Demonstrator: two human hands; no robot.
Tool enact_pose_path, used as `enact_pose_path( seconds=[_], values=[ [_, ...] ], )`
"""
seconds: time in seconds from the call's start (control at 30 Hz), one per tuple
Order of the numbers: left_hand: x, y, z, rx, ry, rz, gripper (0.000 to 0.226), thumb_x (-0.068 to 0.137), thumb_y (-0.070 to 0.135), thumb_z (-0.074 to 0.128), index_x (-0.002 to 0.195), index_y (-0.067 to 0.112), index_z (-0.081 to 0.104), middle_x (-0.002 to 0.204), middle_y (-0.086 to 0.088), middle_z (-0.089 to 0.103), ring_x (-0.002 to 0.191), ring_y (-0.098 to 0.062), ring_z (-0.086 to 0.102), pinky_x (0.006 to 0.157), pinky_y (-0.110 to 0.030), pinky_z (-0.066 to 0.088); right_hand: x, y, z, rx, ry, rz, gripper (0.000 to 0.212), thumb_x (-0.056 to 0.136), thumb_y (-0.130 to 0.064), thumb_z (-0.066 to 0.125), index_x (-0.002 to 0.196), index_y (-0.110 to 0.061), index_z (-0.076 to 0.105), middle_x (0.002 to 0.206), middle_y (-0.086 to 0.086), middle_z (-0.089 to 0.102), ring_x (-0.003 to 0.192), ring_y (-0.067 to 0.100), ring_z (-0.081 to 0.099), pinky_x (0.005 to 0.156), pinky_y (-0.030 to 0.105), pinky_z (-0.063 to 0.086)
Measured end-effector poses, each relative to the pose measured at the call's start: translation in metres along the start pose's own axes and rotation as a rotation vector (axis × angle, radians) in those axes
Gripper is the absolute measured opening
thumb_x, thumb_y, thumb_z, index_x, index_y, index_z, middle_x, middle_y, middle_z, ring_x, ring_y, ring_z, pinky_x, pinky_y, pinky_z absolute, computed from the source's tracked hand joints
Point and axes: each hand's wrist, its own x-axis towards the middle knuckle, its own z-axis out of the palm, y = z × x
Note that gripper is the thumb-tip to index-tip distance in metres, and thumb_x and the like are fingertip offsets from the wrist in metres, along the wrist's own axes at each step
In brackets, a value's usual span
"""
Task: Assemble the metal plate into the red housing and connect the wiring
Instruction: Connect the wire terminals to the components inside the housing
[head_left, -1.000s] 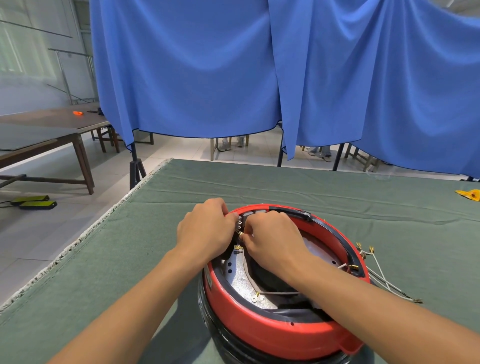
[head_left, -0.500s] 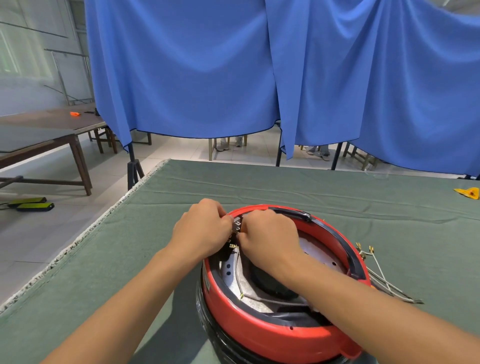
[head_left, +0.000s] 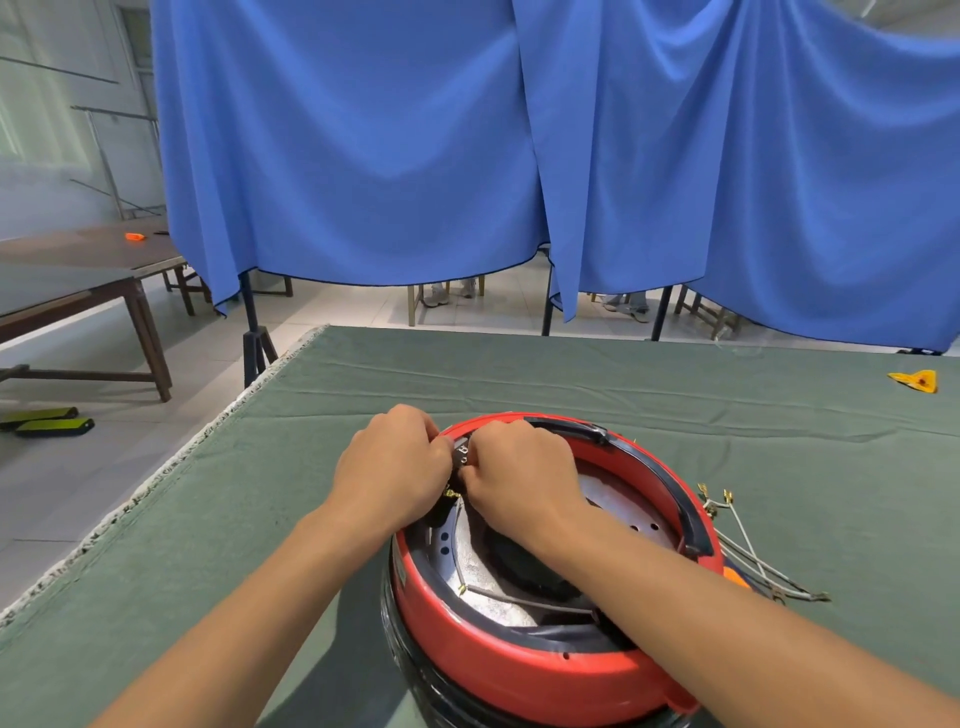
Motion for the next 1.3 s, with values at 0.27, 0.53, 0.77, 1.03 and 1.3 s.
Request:
enact_pose_path(
  seconds=[0.27, 0.53, 0.77, 1.03, 1.3],
  values=[
    [0.001, 0.000, -0.003, 0.020, -0.050, -0.007, 0.021, 0.085, 0.025, 0.051, 0.084, 0.019, 0.071, 0.085, -0.003, 0.070, 0.088, -0.029, 0.062, 0.081, -0.040, 0.053, 0.001, 0.007, 0.003, 0.089, -0.057, 0.080, 0.022, 0.084, -0.036, 0.058, 0.087, -0.018, 0.070, 0.089, 0.003, 0.069, 0.091, 0.027, 0.060, 0.064, 0.029, 0.034],
    [-0.001, -0.001, 0.003, 0.226, 0.014, 0.015, 0.030, 0.092, 0.033, 0.046, 0.073, 0.012, 0.056, 0.073, -0.005, 0.054, 0.076, -0.032, 0.051, 0.063, -0.033, 0.038, 0.005, 0.002, 0.000, 0.059, -0.049, 0.140, 0.014, 0.083, -0.025, 0.056, 0.074, -0.014, 0.058, 0.083, 0.007, 0.066, 0.086, 0.031, 0.061, 0.062, 0.029, 0.032],
    [-0.002, -0.004, 0.002, 0.197, -0.063, -0.013, 0.025, 0.094, 0.032, 0.040, 0.088, 0.016, 0.058, 0.095, -0.007, 0.063, 0.091, -0.033, 0.056, 0.073, -0.036, 0.044, 0.006, 0.005, -0.003, 0.129, -0.078, 0.158, 0.018, 0.080, -0.029, 0.059, 0.085, -0.016, 0.071, 0.087, 0.003, 0.069, 0.090, 0.027, 0.062, 0.064, 0.027, 0.038],
    [-0.005, 0.002, 0.001, 0.124, -0.028, -0.057, 0.023, 0.093, 0.033, 0.046, 0.090, 0.018, 0.064, 0.097, -0.006, 0.066, 0.093, -0.032, 0.057, 0.073, -0.035, 0.043, -0.005, 0.000, -0.014, 0.227, -0.041, 0.127, 0.013, 0.073, -0.035, 0.061, 0.075, -0.023, 0.065, 0.079, -0.006, 0.068, 0.082, 0.018, 0.060, 0.062, 0.028, 0.040],
    [-0.005, 0.000, 0.003, -0.018, 0.031, -0.106, 0.027, 0.087, 0.037, 0.055, 0.075, 0.015, 0.066, 0.083, -0.004, 0.069, 0.089, -0.031, 0.061, 0.080, -0.039, 0.050, -0.002, 0.001, -0.009, 0.147, -0.159, 0.074, 0.017, 0.078, -0.038, 0.062, 0.085, -0.025, 0.071, 0.087, -0.002, 0.069, 0.093, 0.022, 0.060, 0.064, 0.028, 0.036]
  ],
)
